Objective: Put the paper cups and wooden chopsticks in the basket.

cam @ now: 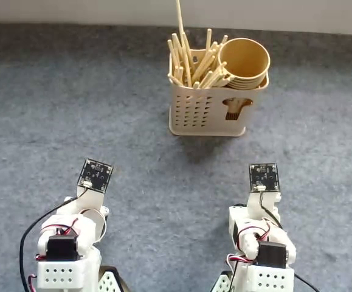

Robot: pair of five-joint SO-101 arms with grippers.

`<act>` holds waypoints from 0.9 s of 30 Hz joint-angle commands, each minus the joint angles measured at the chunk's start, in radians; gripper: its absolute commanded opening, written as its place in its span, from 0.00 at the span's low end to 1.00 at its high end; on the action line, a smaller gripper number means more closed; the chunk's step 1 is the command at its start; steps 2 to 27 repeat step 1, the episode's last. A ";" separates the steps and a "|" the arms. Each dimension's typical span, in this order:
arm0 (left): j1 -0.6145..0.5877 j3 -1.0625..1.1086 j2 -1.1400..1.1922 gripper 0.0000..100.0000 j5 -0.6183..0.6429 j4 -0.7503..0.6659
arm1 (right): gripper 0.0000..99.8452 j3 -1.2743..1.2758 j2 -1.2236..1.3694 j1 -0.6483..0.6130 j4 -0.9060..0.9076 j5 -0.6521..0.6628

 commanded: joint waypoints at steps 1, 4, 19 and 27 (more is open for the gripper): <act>-0.010 0.019 -0.012 0.01 -0.002 0.005 | 0.01 0.153 -0.013 0.010 0.008 -0.002; -0.010 0.019 -0.012 0.01 -0.002 0.005 | 0.01 0.153 -0.013 0.010 0.008 -0.002; -0.010 0.019 -0.012 0.01 -0.002 0.005 | 0.01 0.153 -0.013 0.010 0.008 -0.002; -0.010 0.019 -0.012 0.01 -0.002 0.005 | 0.01 0.153 -0.013 0.010 0.008 -0.002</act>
